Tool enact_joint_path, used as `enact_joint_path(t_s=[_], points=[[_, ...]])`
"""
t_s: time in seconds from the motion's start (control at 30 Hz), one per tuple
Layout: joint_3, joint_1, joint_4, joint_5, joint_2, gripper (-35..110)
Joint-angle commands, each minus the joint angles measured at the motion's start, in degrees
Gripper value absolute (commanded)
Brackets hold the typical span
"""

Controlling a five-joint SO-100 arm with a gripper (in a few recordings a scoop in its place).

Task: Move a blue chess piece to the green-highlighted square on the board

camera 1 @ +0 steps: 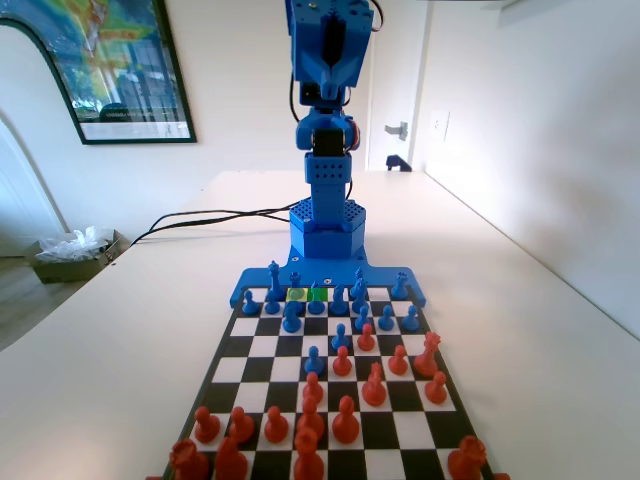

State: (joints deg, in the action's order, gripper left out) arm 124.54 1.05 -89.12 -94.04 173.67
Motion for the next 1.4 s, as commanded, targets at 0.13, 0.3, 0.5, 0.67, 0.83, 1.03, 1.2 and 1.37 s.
enact_joint_path(t_s=[0.13,0.3,0.5,0.67,0.83,1.03,1.2,1.37], points=[[-4.2,-0.4,0.8,3.3,-2.1,1],[-12.0,-1.5,-4.2,5.4,-9.5,1],[-21.3,-2.4,-8.3,11.8,-21.3,1],[-25.9,-2.1,-8.4,17.3,-29.1,1],[-29.1,-1.9,-8.3,18.3,-35.8,1],[-35.7,-3.3,-9.6,13.0,-47.5,1],[-39.6,-3.0,-12.3,5.8,-54.8,1],[-39.5,-2.0,-11.8,-3.2,-58.2,1]])
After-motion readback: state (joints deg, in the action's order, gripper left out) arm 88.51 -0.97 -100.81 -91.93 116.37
